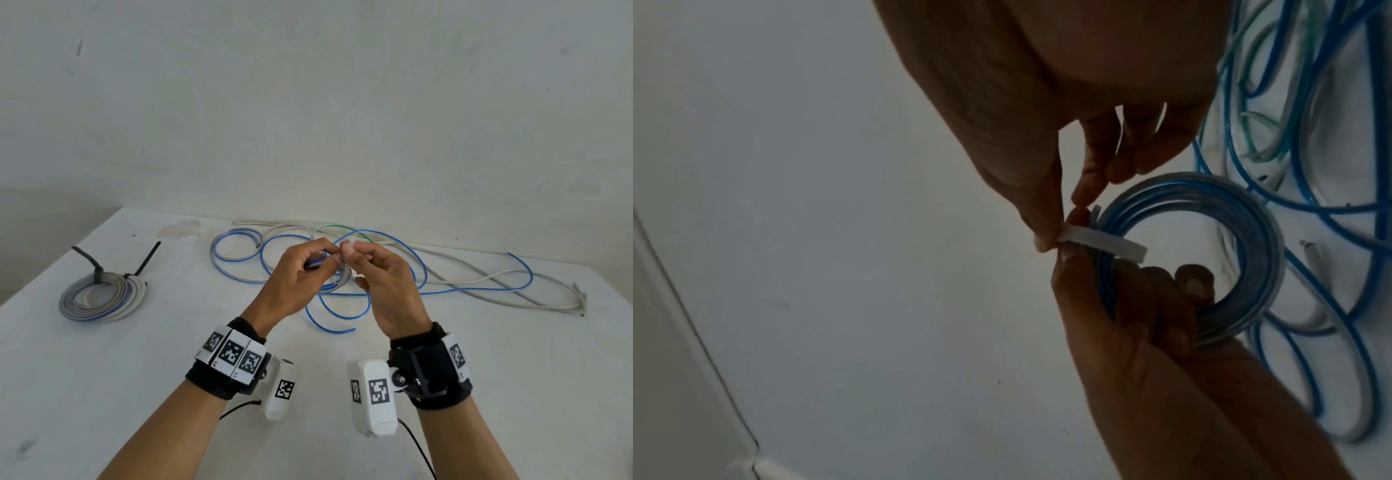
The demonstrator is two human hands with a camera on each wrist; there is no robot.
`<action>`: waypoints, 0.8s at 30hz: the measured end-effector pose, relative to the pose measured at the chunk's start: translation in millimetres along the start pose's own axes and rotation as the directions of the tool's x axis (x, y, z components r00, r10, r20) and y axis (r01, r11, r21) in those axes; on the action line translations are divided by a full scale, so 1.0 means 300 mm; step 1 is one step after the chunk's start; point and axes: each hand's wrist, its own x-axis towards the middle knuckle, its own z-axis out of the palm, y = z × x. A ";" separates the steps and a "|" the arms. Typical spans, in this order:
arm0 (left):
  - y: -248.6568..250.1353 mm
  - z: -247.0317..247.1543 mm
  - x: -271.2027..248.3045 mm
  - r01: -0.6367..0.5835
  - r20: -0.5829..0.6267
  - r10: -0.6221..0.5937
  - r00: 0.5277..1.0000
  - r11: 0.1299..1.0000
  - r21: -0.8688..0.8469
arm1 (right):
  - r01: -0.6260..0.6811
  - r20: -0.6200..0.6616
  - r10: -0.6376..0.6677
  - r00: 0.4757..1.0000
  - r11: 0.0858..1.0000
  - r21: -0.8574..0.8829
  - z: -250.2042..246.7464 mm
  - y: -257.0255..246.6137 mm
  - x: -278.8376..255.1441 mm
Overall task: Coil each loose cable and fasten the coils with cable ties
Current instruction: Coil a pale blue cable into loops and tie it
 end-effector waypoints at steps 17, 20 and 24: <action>0.036 0.098 -0.027 0.257 0.112 -0.237 0.965 0.942 -0.217 | 0.083 -0.211 -0.075 0.975 0.996 0.029 -0.087 0.013 0.044; 0.023 0.109 -0.028 0.298 0.119 -0.276 0.954 0.920 -0.254 | 0.136 -0.267 -0.123 0.956 0.990 0.032 -0.090 0.023 0.046; 0.026 0.114 -0.032 0.322 0.155 -0.289 0.945 0.907 -0.271 | 0.193 -0.324 -0.178 0.929 0.981 0.017 -0.080 0.033 0.050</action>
